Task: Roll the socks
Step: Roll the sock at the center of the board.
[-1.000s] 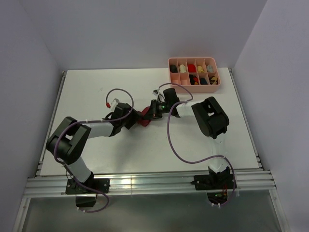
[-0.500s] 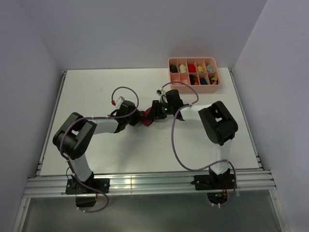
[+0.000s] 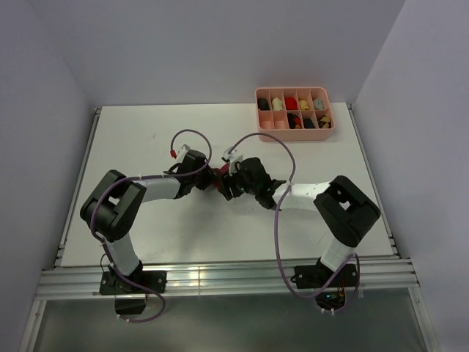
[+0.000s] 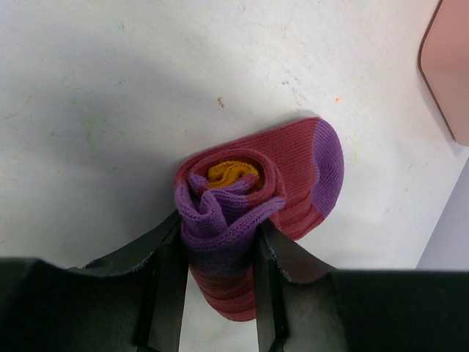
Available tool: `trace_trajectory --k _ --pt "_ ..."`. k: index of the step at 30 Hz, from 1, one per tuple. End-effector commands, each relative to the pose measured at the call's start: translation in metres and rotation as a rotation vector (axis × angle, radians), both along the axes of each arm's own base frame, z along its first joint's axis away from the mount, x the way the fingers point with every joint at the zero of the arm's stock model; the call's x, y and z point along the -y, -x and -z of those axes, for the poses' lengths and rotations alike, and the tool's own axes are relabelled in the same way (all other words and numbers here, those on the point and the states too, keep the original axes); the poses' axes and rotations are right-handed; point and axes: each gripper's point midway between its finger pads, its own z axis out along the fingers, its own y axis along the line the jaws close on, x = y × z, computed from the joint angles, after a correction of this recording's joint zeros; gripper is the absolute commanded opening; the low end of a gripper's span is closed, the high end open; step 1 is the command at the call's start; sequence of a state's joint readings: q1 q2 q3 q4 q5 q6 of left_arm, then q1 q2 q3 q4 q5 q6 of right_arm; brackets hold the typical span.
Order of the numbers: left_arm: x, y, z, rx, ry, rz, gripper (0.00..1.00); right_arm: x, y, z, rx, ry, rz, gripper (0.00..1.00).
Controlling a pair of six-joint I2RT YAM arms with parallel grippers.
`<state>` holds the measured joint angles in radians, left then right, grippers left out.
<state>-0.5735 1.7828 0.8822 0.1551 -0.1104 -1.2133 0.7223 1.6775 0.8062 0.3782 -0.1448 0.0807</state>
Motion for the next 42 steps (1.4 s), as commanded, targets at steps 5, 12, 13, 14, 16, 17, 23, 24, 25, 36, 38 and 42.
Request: trace_trajectory --k 5,12,13,14,16,17,23,24,25,36,38,42 --pt "-0.016 0.045 0.045 -0.192 -0.136 0.082 0.36 -0.010 -0.014 -0.019 0.308 0.115 -0.011 0.66" --pt "-0.014 0.046 0.044 -0.196 -0.126 0.089 0.36 -0.024 -0.012 -0.015 0.369 0.184 -0.045 0.66" --pt "-0.014 0.046 0.043 -0.194 -0.124 0.092 0.36 -0.025 -0.011 -0.007 0.359 0.205 -0.054 0.66" --pt "-0.013 0.045 0.043 -0.194 -0.121 0.092 0.36 -0.027 -0.011 -0.006 0.361 0.213 -0.060 0.66" --pt "-0.013 0.045 0.042 -0.193 -0.119 0.093 0.36 -0.029 -0.008 0.000 0.353 0.224 -0.077 0.65" --pt "-0.013 0.045 0.041 -0.193 -0.120 0.094 0.36 -0.031 -0.007 0.004 0.348 0.230 -0.082 0.65" --pt "-0.010 0.044 0.037 -0.187 -0.105 0.101 0.36 -0.027 -0.006 0.033 0.308 0.295 -0.075 0.62" --pt "-0.010 0.044 0.037 -0.187 -0.103 0.101 0.36 -0.025 -0.006 0.035 0.306 0.301 -0.070 0.62" --pt "-0.008 0.044 0.036 -0.186 -0.099 0.105 0.36 -0.025 -0.007 0.037 0.301 0.306 -0.068 0.61" --pt "-0.002 0.049 0.023 -0.167 -0.052 0.136 0.35 -0.014 -0.014 0.065 0.235 0.420 -0.009 0.28" --pt "-0.002 0.050 0.021 -0.167 -0.049 0.135 0.35 -0.014 -0.012 0.065 0.212 0.418 -0.007 0.02" --pt "-0.005 0.051 0.012 -0.155 -0.046 0.129 0.43 -0.020 0.000 0.063 0.161 0.366 -0.043 0.00"
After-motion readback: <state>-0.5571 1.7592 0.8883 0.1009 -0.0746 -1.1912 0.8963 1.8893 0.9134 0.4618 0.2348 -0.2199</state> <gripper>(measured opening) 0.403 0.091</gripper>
